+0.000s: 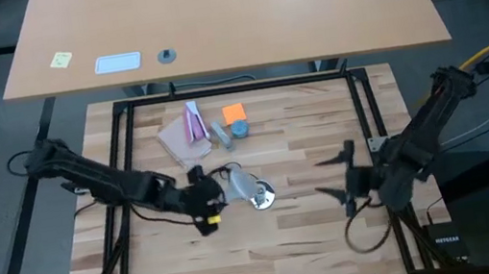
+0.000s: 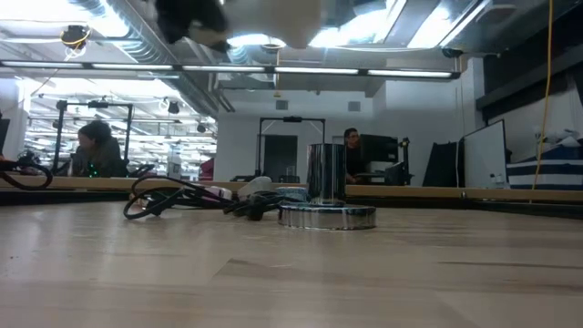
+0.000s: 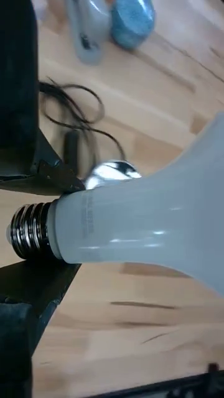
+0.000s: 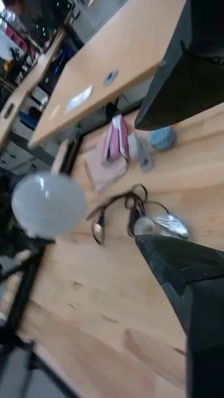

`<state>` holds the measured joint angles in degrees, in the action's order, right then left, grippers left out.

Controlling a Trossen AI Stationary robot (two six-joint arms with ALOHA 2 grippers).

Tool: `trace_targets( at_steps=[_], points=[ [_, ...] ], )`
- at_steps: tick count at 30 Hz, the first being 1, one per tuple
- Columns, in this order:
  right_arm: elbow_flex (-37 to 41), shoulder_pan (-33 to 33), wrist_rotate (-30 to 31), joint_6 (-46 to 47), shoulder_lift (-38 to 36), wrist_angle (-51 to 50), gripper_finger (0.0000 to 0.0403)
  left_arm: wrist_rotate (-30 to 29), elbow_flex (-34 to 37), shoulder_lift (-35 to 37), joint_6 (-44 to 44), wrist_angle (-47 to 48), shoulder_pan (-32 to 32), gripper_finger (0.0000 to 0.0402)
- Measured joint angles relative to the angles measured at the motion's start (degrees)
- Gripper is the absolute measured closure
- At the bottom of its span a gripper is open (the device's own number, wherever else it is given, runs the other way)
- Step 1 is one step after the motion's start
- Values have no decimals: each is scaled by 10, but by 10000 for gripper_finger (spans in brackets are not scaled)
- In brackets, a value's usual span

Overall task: Screw lightbulb
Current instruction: Insert the white lightbulb into the silver lamp

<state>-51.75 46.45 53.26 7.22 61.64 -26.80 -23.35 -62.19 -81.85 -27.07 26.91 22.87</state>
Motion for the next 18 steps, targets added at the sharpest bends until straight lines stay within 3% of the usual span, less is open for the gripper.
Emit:
trace_targets(
  at_steps=[5,9,13,18],
  points=[
    [0,-1,-2,-1,66,14,111,-4,0,-65,21,-141,1,275],
    [0,0,-4,0,90,19,111,-3,0,-77,49,-206,-8,275],
    [0,0,-4,0,91,45,111,-3,-5,-49,66,-199,-17,275],
    [0,0,-12,0,90,47,111,-4,-12,42,98,-145,-21,275]
  ],
)
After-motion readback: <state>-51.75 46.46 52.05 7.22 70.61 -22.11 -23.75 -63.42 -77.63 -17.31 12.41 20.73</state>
